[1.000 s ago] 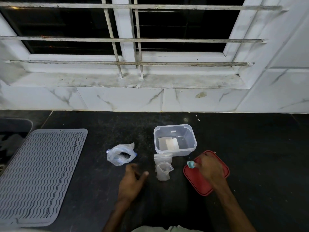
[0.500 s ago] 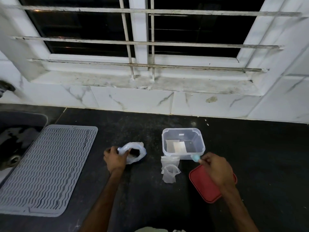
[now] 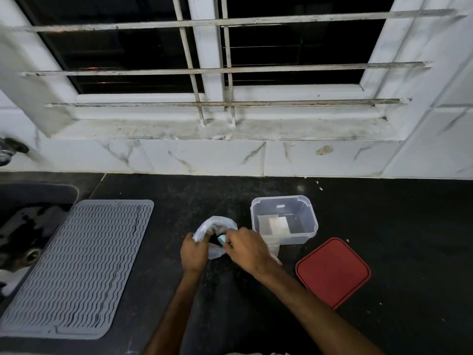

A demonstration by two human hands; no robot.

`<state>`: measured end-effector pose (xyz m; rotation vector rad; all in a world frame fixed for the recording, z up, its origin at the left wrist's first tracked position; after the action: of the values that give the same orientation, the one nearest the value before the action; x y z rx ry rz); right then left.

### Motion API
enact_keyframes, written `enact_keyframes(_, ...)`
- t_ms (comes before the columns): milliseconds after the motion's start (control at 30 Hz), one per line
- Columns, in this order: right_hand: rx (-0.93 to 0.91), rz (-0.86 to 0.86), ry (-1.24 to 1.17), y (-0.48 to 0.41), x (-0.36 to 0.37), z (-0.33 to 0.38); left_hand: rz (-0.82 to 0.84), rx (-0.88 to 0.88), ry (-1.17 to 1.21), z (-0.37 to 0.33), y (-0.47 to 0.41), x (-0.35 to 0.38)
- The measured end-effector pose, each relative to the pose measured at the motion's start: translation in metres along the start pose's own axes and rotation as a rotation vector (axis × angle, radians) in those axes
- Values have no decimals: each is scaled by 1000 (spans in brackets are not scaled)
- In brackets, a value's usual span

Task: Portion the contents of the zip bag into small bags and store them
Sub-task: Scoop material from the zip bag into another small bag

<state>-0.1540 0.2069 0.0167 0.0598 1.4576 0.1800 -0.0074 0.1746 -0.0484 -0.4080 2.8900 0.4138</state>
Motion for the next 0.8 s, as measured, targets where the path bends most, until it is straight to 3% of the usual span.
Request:
enact_keyframes(233, 97, 86, 30, -20, 22, -1, -14, 15, 223, -1, 12, 1)
enact_keyframes(367, 179, -5, -181, -19, 33, -4, -51, 16, 298, 6, 12, 2)
enact_keyframes(567, 312, 71, -667, -12, 54, -18, -11, 3, 434, 6, 12, 9)
enact_keyframes(800, 364, 67, -844, -7, 44, -27, -25, -98, 526, 16, 1, 10)
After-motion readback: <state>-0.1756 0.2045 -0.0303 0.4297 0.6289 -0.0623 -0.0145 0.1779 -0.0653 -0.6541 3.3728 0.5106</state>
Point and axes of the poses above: each hand's wrist, its own y-axis away from the middle knuckle, its own x-axis out of the palm, z = x × y, the point moved 4 cm from there along -y, towards the middle knuckle, and after that the axes turned 15 degrees about y, right-handed, at the moved point
